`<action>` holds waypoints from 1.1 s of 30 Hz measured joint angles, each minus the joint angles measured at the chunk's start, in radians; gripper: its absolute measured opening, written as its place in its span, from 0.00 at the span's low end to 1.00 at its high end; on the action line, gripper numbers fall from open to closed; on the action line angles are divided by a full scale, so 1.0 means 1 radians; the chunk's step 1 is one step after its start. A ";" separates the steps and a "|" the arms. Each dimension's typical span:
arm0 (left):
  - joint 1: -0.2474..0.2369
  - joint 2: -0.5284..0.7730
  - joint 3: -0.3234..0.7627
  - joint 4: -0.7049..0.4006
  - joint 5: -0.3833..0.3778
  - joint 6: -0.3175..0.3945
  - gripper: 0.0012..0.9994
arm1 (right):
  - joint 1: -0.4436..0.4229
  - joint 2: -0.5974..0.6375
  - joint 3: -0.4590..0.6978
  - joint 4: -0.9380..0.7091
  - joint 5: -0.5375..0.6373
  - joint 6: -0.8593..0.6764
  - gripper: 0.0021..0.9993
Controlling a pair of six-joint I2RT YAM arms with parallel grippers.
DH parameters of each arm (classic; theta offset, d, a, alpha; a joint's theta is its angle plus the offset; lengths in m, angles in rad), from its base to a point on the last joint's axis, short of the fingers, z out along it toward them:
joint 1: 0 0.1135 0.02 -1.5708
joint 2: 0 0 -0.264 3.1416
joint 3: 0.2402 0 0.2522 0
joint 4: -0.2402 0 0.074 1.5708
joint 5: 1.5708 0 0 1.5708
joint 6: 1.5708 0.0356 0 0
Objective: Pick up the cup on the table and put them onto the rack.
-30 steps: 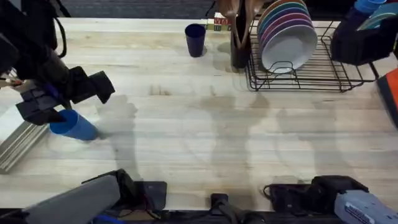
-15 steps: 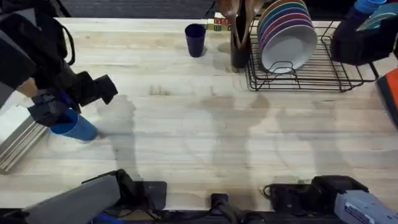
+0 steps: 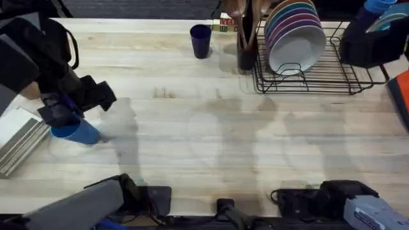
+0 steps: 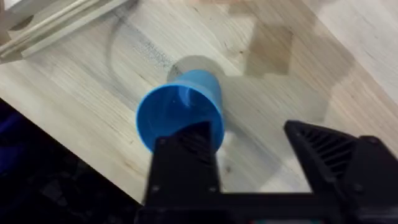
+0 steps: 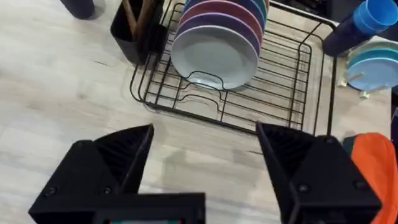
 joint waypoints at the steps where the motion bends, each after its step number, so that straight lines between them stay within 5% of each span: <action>1: 0.000 0.000 0.000 -0.001 -0.005 -0.001 0.62 | 0.000 0.000 0.000 0.000 0.000 0.000 1.00; 11: 0.000 0.000 0.000 -0.004 -0.033 -0.004 0.06 | 0.000 0.000 0.000 0.000 0.000 -0.007 1.00; 26: -0.009 0.000 0.000 0.002 -0.042 -0.004 0.04 | 0.000 0.000 0.000 0.000 0.000 -0.042 1.00; 33: -0.160 0.000 0.074 -0.024 -0.041 0.035 0.04 | 0.000 0.000 0.000 0.000 0.000 -0.073 1.00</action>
